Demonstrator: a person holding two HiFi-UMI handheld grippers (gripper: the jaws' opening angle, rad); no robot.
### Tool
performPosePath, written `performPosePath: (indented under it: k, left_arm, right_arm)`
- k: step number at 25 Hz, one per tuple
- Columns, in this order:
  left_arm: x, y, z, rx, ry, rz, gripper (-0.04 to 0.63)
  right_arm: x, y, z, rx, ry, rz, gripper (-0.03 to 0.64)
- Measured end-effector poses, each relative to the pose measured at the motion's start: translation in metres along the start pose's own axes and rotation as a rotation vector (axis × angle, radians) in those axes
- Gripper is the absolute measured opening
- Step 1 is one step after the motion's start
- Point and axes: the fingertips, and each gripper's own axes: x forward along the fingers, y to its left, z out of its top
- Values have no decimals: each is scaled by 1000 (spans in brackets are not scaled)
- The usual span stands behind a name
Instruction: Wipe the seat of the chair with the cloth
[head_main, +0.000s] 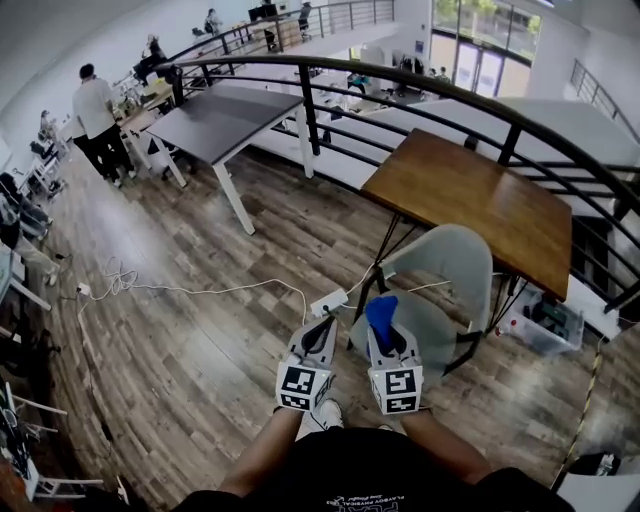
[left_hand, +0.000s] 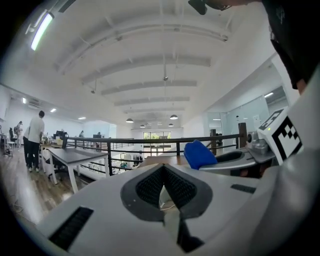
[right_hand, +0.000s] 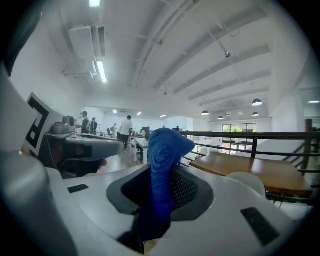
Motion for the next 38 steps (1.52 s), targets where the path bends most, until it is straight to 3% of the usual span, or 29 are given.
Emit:
performPosePath:
  k: [4,9,17,25,38]
  left_arm:
    - [13,31,-2,21,4,-39,5]
    - [21,56,-16,-15,23,-75,5]
    - [40,59,-27,-71,52,-147,5]
    - [85,57,-34,-72,82,-182,5]
    - [184,29,-42,-30,161,-225,5]
  right_arm:
    - [28,5,5,25,-17,-45,98]
    - [48,6,1,43,-8,-96,98]
    - [68,-13,-9,77,27,-200,98]
    - [92,-39,-10,77,8,-180,98]
    - [117,-132,-24,128,23,-196,98]
